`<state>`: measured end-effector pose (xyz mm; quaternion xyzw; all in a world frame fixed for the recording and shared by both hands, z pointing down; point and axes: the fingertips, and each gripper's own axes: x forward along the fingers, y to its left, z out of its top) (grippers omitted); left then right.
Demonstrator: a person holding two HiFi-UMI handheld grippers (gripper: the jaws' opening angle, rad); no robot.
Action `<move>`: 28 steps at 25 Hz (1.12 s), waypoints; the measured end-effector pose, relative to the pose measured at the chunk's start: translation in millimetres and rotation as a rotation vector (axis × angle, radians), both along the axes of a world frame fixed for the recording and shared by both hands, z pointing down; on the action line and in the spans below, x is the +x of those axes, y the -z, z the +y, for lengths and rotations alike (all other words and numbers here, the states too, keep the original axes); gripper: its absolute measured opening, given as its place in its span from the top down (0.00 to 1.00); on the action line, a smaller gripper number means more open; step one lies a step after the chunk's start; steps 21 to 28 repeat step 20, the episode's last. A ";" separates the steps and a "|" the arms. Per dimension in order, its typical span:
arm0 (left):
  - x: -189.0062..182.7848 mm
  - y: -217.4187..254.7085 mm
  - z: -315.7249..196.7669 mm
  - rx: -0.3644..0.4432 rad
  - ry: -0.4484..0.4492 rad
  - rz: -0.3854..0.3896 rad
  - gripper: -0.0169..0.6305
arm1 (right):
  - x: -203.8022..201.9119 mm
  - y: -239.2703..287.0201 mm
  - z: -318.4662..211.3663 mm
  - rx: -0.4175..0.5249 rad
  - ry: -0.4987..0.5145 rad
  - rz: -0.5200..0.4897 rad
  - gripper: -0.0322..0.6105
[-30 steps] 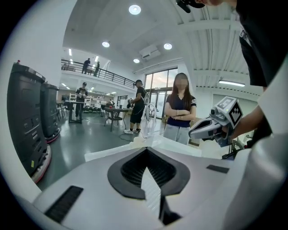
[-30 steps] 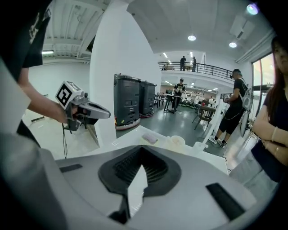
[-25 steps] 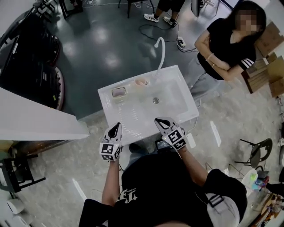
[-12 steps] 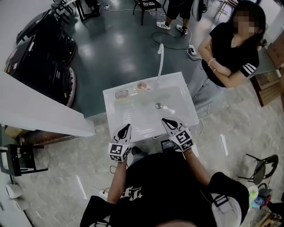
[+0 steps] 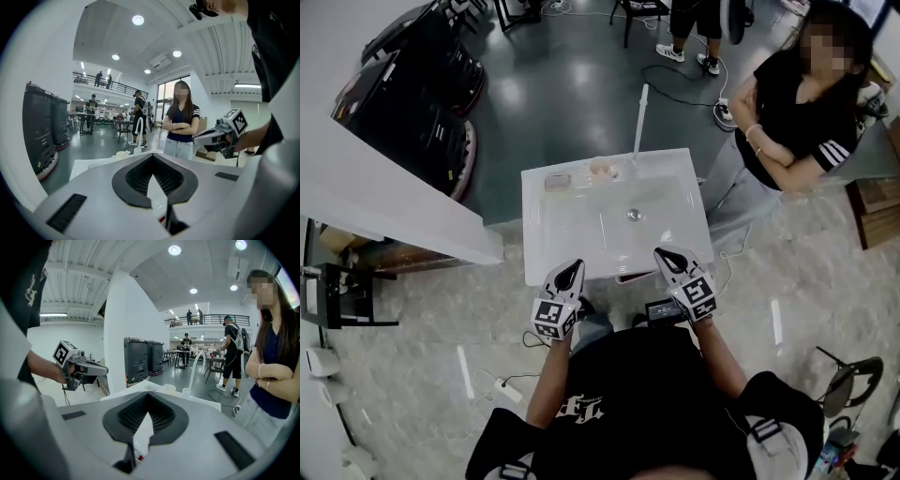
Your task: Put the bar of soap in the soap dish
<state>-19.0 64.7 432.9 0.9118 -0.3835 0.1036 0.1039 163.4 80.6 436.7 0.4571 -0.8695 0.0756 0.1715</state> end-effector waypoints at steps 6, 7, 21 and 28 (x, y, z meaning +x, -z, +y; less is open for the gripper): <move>5.4 -7.3 35.4 -0.024 0.051 0.030 0.96 | 13.0 -1.9 30.8 0.003 0.028 -0.009 0.94; 5.3 -8.8 38.6 -0.029 0.059 0.040 0.96 | 14.8 -3.4 34.9 0.002 0.030 -0.009 0.94; 6.3 -12.7 78.4 -0.024 0.084 0.047 0.96 | 15.3 -15.8 70.4 -0.013 0.057 0.012 0.94; 6.3 -12.7 78.4 -0.024 0.084 0.047 0.96 | 15.3 -15.8 70.4 -0.013 0.057 0.012 0.94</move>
